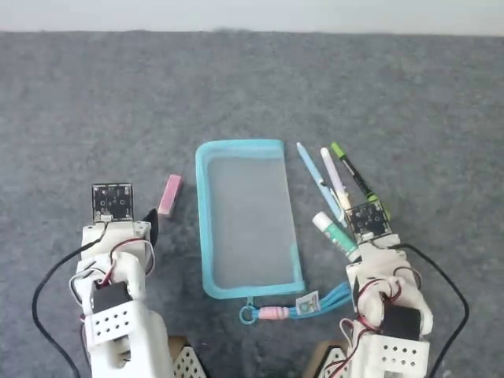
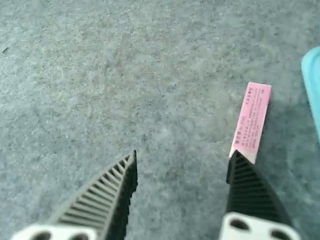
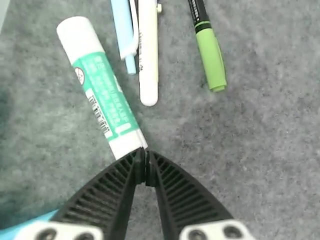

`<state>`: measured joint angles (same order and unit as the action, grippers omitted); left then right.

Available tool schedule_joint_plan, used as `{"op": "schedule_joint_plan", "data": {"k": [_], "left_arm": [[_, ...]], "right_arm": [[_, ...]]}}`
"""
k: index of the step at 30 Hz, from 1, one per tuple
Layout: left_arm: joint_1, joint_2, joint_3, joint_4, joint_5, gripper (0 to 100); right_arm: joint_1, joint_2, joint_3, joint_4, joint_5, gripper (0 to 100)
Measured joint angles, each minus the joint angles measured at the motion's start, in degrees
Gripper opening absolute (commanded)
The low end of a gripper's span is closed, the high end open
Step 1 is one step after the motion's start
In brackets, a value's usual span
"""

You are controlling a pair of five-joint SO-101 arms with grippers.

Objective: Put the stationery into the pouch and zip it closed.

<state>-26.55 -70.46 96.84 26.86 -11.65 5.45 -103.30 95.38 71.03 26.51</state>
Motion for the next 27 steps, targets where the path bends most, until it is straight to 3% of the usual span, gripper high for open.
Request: {"op": "schedule_joint_plan", "data": {"k": [27], "left_arm": [[0.18, -14.95, 0.44, 20.04, 0.00, 28]], "right_arm": [[0.00, 0.00, 0.00, 0.00, 0.00, 2.7]]}}
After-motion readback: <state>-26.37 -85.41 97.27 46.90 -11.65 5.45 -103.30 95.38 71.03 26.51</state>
